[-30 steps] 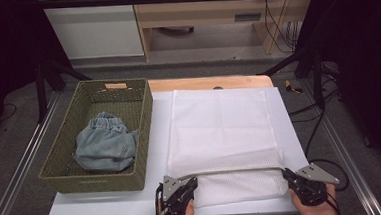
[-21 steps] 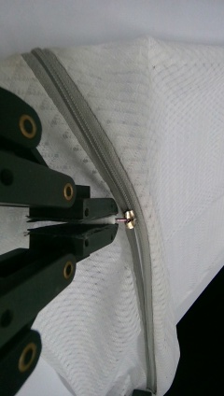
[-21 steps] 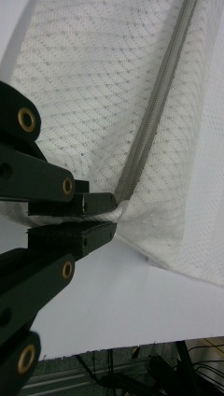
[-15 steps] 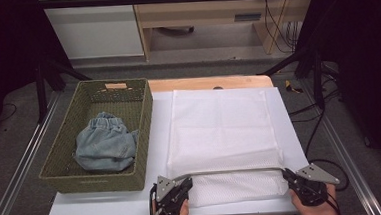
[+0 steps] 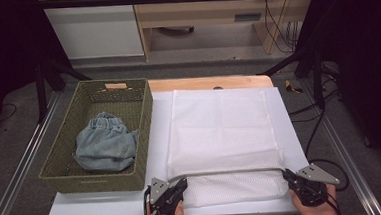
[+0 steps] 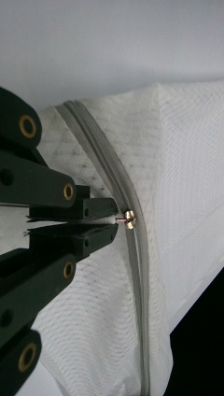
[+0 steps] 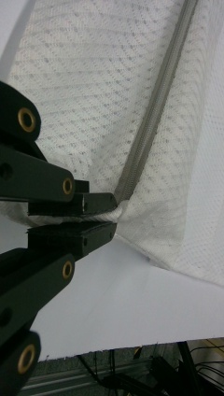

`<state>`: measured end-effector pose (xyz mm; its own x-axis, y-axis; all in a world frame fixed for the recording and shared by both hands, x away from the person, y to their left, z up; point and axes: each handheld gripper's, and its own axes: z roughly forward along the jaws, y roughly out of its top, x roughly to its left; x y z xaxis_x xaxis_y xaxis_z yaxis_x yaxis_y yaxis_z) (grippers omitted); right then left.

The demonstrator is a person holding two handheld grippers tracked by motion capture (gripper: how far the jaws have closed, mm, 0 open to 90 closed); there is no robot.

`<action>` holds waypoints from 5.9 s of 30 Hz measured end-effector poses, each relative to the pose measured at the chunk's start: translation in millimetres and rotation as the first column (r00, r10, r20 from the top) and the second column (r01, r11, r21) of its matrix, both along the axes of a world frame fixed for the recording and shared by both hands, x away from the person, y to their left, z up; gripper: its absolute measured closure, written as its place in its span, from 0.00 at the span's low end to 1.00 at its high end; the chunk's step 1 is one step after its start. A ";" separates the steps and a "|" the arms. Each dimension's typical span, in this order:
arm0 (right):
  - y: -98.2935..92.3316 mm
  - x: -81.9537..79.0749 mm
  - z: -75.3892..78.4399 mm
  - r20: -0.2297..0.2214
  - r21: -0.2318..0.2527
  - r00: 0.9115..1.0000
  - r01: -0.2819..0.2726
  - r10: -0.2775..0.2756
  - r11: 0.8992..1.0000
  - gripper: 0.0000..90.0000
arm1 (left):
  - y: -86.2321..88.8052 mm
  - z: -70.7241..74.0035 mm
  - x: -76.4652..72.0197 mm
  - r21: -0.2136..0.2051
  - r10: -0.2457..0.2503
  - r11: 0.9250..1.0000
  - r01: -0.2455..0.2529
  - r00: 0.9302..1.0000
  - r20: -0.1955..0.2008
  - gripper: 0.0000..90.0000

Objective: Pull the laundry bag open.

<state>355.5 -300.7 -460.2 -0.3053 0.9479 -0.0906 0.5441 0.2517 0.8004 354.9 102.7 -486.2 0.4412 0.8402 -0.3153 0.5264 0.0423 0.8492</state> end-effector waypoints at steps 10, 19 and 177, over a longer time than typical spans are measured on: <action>-0.4 -0.1 -0.3 -0.004 -0.002 1.000 -0.006 0.006 1.000 0.95 | 9.3 0.6 -4.1 0.013 0.015 1.000 -0.015 1.000 0.003 0.96; -0.7 -1.4 -0.5 -0.009 -0.001 1.000 -0.009 0.009 1.000 0.95 | 13.4 -2.9 -4.2 0.019 0.023 1.000 -0.023 1.000 -0.007 0.96; 22.4 0.2 9.2 0.069 -0.002 0.993 -0.100 0.099 0.995 0.12 | -7.3 5.6 5.0 0.073 -0.089 0.994 0.086 0.995 0.042 0.16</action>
<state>355.7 -278.2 -451.0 -0.3911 0.9133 -0.1137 0.4598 0.3009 0.8355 359.9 95.4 -480.6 0.5263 0.8175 -0.2339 0.4865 -0.0638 0.8714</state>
